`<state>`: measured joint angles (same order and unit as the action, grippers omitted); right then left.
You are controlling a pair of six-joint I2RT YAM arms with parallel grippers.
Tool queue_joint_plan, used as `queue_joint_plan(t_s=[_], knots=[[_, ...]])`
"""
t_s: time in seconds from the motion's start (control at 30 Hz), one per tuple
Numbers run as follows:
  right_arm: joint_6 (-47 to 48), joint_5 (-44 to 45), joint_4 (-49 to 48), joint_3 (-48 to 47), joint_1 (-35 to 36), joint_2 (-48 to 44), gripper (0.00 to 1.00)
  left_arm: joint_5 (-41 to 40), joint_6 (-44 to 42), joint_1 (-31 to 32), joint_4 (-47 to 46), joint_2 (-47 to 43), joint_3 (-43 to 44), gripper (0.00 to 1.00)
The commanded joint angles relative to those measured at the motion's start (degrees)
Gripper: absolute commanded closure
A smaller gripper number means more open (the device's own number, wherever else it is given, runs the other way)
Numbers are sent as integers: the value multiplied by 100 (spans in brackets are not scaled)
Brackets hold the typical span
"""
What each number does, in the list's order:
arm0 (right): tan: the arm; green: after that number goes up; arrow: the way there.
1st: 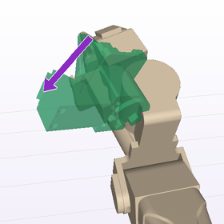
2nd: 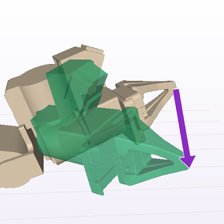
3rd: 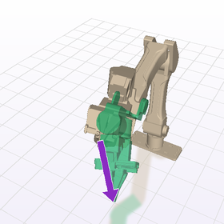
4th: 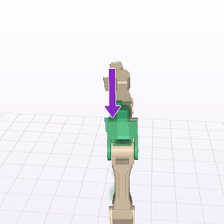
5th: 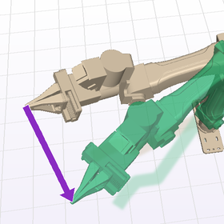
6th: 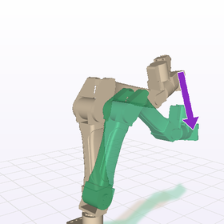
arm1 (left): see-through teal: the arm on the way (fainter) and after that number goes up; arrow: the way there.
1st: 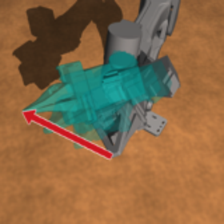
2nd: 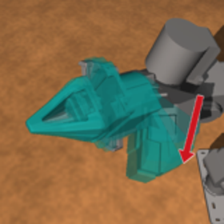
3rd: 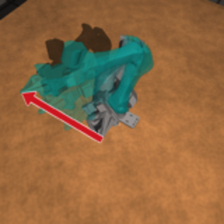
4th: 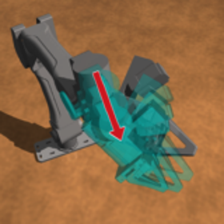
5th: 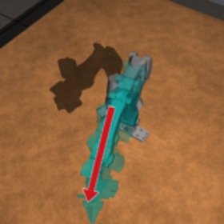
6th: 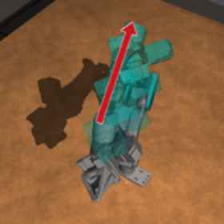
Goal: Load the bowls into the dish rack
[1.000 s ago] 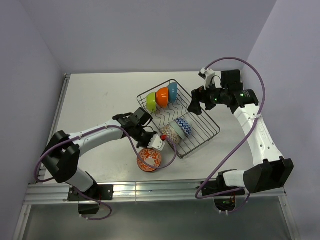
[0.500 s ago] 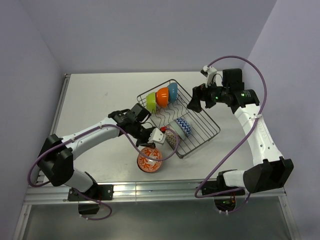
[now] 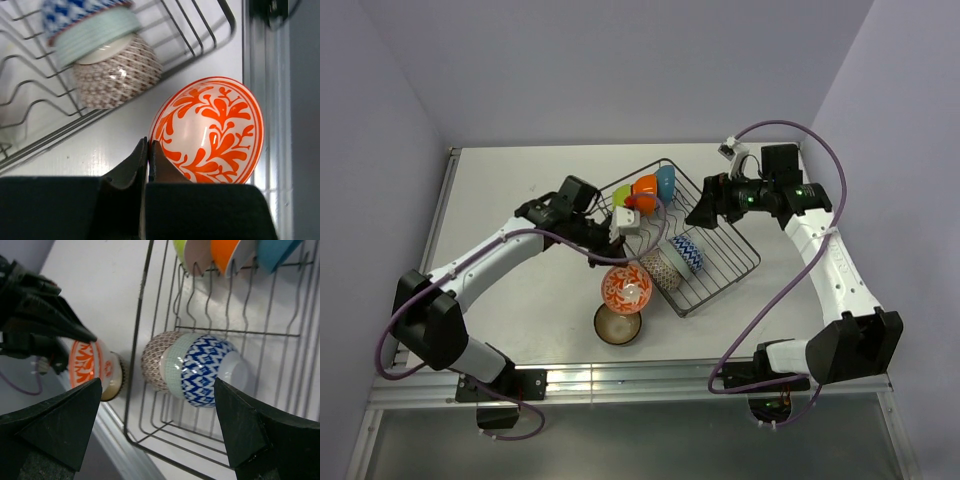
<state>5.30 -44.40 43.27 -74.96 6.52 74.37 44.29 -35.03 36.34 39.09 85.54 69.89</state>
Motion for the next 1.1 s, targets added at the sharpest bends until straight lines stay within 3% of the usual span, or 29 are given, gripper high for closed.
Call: queue_joint_plan(t_s=[0.0, 0.33, 0.5, 0.77, 1.07], knots=[[-721, -507, -398, 157, -37, -45, 0, 466, 1485, -398, -735, -107, 411, 100], [-2497, -1290, -1627, 842, -2, -10, 0, 124, 3976, -1076, -2256, -64, 701, 100], [-3254, -1036, -2137, 1044, 287, -54, 0, -96, 4854, -1304, -2687, 42, 746, 100], [-3992, -807, -3034, 1299, 824, -63, 0, -175, 5567, -1515, -3074, 51, 623, 100], [-4862, -631, -3956, 1589, 1088, -10, 0, -123, 5787, -1586, -3294, -2, 482, 100]])
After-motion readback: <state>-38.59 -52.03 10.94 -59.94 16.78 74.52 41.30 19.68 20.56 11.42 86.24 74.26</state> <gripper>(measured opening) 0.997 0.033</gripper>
